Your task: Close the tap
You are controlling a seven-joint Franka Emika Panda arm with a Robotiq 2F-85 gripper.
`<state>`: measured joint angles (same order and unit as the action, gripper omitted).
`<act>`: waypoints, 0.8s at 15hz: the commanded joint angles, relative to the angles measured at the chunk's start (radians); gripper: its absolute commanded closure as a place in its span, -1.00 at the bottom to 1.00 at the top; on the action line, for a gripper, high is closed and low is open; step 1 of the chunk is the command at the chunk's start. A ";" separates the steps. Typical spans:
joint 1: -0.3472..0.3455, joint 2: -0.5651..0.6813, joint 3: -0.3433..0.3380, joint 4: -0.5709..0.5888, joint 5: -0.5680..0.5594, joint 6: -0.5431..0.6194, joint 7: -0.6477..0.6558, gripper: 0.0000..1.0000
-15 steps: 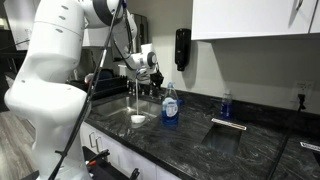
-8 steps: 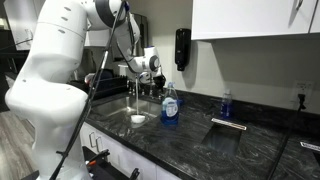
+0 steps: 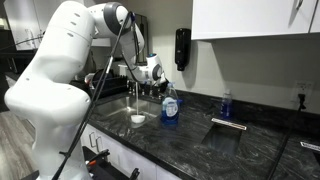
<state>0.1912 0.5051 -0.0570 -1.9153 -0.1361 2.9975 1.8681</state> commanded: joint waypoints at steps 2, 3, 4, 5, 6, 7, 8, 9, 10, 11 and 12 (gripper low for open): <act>0.052 0.081 -0.071 0.047 -0.016 0.144 0.059 1.00; 0.091 0.095 -0.120 0.051 -0.023 0.179 0.088 1.00; 0.129 0.107 -0.167 0.058 -0.026 0.205 0.112 1.00; 0.175 0.126 -0.224 0.067 -0.025 0.238 0.133 1.00; 0.211 0.138 -0.265 0.069 -0.014 0.266 0.148 1.00; 0.243 0.157 -0.303 0.078 -0.002 0.286 0.160 1.00; 0.270 0.166 -0.332 0.081 0.009 0.295 0.171 1.00; 0.290 0.177 -0.353 0.084 0.019 0.303 0.184 1.00; 0.300 0.180 -0.363 0.084 0.024 0.300 0.191 1.00; 0.291 0.177 -0.348 0.087 0.021 0.273 0.186 1.00; 0.268 0.162 -0.315 0.083 0.018 0.241 0.181 1.00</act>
<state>0.4715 0.6475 -0.3877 -1.8740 -0.1279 3.2614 2.0404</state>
